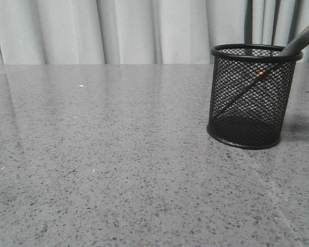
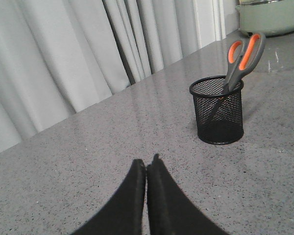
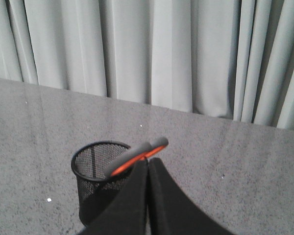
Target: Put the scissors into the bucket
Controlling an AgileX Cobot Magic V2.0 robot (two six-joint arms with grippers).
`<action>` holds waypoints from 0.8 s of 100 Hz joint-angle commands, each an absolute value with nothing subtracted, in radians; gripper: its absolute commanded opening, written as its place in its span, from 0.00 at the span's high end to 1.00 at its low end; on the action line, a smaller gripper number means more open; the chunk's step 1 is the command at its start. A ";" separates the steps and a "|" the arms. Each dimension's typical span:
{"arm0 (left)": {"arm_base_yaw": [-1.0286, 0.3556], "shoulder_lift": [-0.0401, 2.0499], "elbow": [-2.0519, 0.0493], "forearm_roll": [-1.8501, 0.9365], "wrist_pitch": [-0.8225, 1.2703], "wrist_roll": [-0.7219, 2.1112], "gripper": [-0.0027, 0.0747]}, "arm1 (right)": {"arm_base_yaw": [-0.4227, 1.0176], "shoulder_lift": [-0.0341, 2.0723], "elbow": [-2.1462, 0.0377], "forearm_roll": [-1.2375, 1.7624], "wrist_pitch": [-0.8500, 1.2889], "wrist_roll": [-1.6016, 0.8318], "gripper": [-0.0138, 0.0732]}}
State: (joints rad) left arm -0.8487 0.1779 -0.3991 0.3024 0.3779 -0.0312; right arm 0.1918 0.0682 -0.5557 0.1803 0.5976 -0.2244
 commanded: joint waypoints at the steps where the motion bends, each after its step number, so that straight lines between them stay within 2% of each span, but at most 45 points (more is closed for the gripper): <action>1: -0.854 0.187 -0.424 0.306 0.292 -0.042 0.99 | 0.195 0.071 -0.551 0.171 0.498 -0.232 0.91; 73: -0.854 0.187 -0.402 0.309 0.292 -0.042 0.99 | 0.195 0.071 -0.542 0.171 0.502 -0.232 0.91; 80: -0.847 0.182 -0.390 0.397 0.302 -0.009 0.99 | 0.195 0.071 -0.542 0.171 0.502 -0.232 0.91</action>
State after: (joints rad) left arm -0.8487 0.1779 -0.3746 0.3258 0.3714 -0.0268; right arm 0.1918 0.0588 -0.5197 0.1763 0.5894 -0.2244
